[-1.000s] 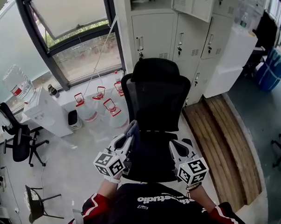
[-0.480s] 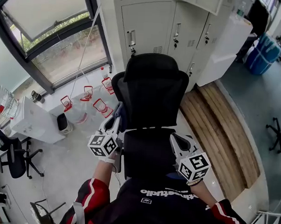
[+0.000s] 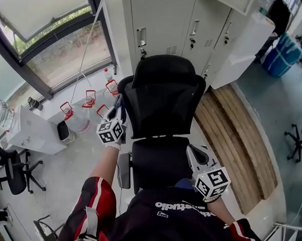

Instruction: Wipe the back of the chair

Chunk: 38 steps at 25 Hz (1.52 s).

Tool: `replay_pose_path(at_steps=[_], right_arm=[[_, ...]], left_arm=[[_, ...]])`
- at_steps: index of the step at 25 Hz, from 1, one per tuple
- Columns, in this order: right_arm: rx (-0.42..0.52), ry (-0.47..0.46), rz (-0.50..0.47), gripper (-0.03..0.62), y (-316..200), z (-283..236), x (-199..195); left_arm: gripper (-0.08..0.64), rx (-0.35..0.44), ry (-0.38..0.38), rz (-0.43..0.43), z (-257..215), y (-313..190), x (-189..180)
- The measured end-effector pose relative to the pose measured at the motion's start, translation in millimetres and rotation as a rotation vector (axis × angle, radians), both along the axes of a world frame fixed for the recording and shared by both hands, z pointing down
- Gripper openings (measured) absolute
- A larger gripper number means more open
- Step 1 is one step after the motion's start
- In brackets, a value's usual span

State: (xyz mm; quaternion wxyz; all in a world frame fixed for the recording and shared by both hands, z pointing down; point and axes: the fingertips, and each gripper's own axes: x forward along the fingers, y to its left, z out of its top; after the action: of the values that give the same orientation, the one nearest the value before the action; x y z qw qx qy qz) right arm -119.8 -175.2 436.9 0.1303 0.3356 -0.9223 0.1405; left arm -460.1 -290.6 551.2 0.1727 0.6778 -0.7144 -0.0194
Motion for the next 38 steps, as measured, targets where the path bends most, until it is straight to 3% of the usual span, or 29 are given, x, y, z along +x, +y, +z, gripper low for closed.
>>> replay_pose_path(at_steps=[6,14,23,38], right_arm=[[-0.026,0.000,0.031,0.014,-19,15,6],[-0.063,-0.011,0.051,0.014,-37,27,6],[-0.072,-0.013,0.088,0.014,-42,32,20],[-0.053,-0.019,0.100,0.014,-68,26,91]], left_arm=[[0.057,-0.060,-0.002,-0.101,45,-48,-42],[0.058,-0.118,-0.009,-0.124,73,-81,-52],[0.057,-0.114,-0.007,-0.066,77,-110,-16],[0.057,-0.125,-0.012,-0.028,79,-145,67]])
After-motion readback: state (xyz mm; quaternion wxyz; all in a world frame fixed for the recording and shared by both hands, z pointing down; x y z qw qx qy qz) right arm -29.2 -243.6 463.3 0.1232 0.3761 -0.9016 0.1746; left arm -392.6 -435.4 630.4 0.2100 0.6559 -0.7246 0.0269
